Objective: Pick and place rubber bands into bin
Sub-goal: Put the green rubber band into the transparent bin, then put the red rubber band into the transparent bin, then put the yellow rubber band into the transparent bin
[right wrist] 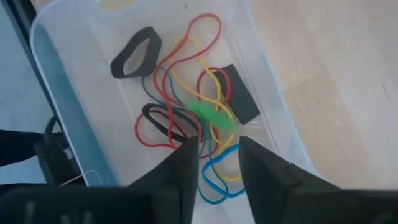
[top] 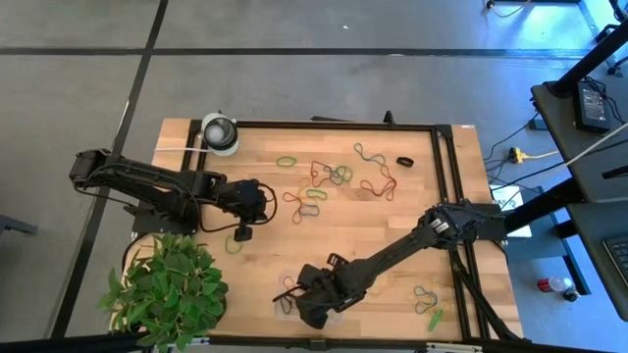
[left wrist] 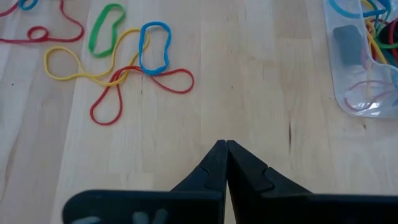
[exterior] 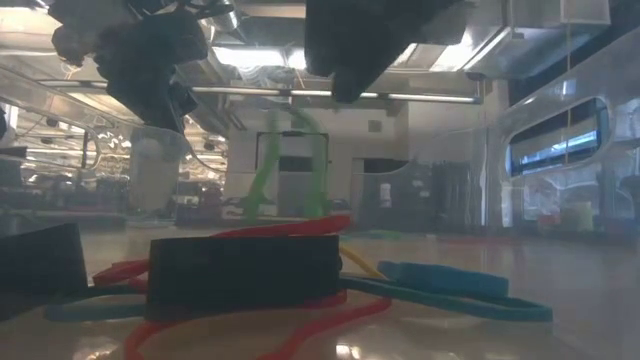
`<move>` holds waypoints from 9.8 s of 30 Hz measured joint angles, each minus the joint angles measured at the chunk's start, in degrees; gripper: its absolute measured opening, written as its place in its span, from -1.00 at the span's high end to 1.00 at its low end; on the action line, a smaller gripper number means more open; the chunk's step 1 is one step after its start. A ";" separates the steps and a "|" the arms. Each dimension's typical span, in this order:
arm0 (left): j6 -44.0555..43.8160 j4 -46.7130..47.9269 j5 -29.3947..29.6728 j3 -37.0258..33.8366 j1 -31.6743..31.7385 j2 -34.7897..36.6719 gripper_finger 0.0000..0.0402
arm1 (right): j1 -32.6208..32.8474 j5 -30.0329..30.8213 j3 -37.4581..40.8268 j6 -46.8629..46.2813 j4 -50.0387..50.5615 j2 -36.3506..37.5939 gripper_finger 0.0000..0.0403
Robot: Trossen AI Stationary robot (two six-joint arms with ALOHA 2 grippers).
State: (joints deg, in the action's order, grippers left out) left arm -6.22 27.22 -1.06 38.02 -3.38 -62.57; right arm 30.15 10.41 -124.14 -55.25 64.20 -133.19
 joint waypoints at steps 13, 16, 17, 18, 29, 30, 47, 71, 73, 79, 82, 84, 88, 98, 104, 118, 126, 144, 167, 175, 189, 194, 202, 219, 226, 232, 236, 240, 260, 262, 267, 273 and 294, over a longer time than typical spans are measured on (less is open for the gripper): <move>-0.02 0.00 0.00 0.00 0.00 0.00 0.97 | -0.93 2.51 -7.08 7.73 15.57 0.48 0.58; -1.15 -0.02 -0.04 0.00 0.00 0.00 0.94 | -0.94 6.53 -5.02 8.60 19.52 3.00 0.88; -2.16 0.00 -0.41 0.00 0.00 0.00 0.91 | -0.90 7.58 -3.83 8.26 20.46 4.12 0.94; -2.97 -0.02 -1.00 0.00 0.00 0.00 0.87 | -0.88 8.36 -2.22 7.74 20.74 5.69 0.96; -6.62 -0.85 2.70 0.02 0.00 0.00 0.21 | 4.39 14.96 42.05 -9.09 1.36 39.00 0.98; -6.23 -1.31 2.90 0.02 0.00 0.00 0.18 | 5.28 15.17 46.44 -10.94 -1.19 42.02 0.98; -8.20 5.49 15.80 16.00 5.42 -18.71 0.19 | 9.48 5.96 85.80 -20.54 -30.35 63.80 0.98; -8.00 15.85 4.90 30.88 18.04 -48.34 0.41 | 9.49 6.00 98.07 -14.73 -37.98 81.83 0.98; -8.00 15.91 5.01 30.85 17.14 -48.80 0.52 | 9.46 6.02 98.07 -14.73 -37.81 81.94 0.98; -11.76 15.85 6.44 30.73 14.47 -48.63 0.97 | 9.48 6.01 98.07 -14.04 -36.56 81.92 0.98; -15.80 16.53 7.05 30.58 13.57 -47.28 0.99 | 9.47 6.01 98.07 -13.07 -36.54 81.92 0.98; -17.87 18.23 4.94 30.30 12.69 -45.71 0.99 | 9.49 6.01 98.07 -12.52 -36.52 81.92 0.98; -20.88 18.37 5.07 30.44 11.04 -39.88 0.99 | 9.49 6.01 98.07 -11.48 -36.41 81.92 0.98; -26.18 18.91 11.90 30.40 2.16 -24.68 0.99 | 9.48 6.50 98.07 -8.64 -35.78 81.90 0.98; -28.57 18.32 17.01 32.91 -6.24 -20.13 0.99 | 9.46 7.13 98.07 -8.50 -35.01 81.90 0.98; -25.31 18.10 24.10 53.90 -24.31 -31.93 0.99 | 9.48 7.13 98.07 -8.26 -34.76 81.90 0.98; -25.67 17.73 21.47 60.86 -27.54 -39.74 0.99 | 9.47 7.10 98.07 -7.25 -34.77 81.90 0.98; -33.15 24.65 7.92 61.02 -28.76 -56.42 0.99 | 9.47 6.88 98.07 -5.92 -34.80 81.90 0.98; -32.18 33.56 2.13 66.67 -24.69 -61.88 0.43 | 9.49 5.97 98.07 -5.22 -34.86 81.90 0.98; -26.42 51.05 12.68 78.66 -21.47 -61.77 0.58 | 9.46 5.97 98.07 -6.05 -35.33 81.90 0.98; -9.72 40.81 16.27 65.47 -15.36 -45.84 0.99 | 12.31 3.80 91.95 -18.92 -30.17 77.69 0.99; -11.15 26.52 13.60 45.65 -13.77 -33.62 0.99 | 15.43 -1.90 84.18 -26.19 -18.25 70.39 0.99; -17.02 13.53 11.41 22.31 -13.35 -16.85 0.99 | 17.82 -15.18 79.28 -30.68 -14.87 58.10 0.98; -20.20 10.26 11.65 8.41 -13.38 -2.21 0.99 | 18.25 -19.51 79.52 -45.71 -15.41 46.22 0.48; -19.12 10.21 11.51 8.41 -13.38 -2.21 0.99 | 19.81 -19.68 80.00 -54.05 -15.01 44.69 0.38; -19.12 10.21 11.47 8.41 -13.38 -2.21 0.99 | 22.06 -24.89 85.40 -60.99 -23.12 44.59 0.42; -19.28 10.22 11.47 8.41 -13.38 -2.21 0.99 | 23.32 -24.79 86.84 -64.63 -26.17 44.98 0.59; -19.16 10.21 11.47 8.41 -13.38 -2.23 0.99 | 23.43 -21.69 84.85 -62.88 -24.84 45.00 0.94; -16.55 10.20 11.45 8.41 -13.38 -2.25 0.99 | 23.78 12.49 49.34 -64.42 18.81 45.66 1.00; -16.27 10.21 11.45 8.41 -13.38 -2.25 0.99 | 23.78 15.43 47.49 -64.39 20.11 45.66 1.00; -15.02 10.21 11.49 8.41 -13.38 -2.25 0.99 | 22.67 24.06 43.81 -60.76 19.56 44.73 1.00; -15.02 10.21 11.72 8.41 -13.38 -2.25 0.99 | 18.61 30.77 36.36 -47.24 13.33 39.84 1.00; -13.52 10.30 10.40 8.41 -13.38 -2.25 0.99 | 3.98 12.30 -1.13 -5.37 -1.86 11.58 1.00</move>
State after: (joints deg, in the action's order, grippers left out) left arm -19.74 37.53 9.34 46.44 -16.75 -64.82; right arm 34.13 22.71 -125.26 -60.62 62.34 -121.60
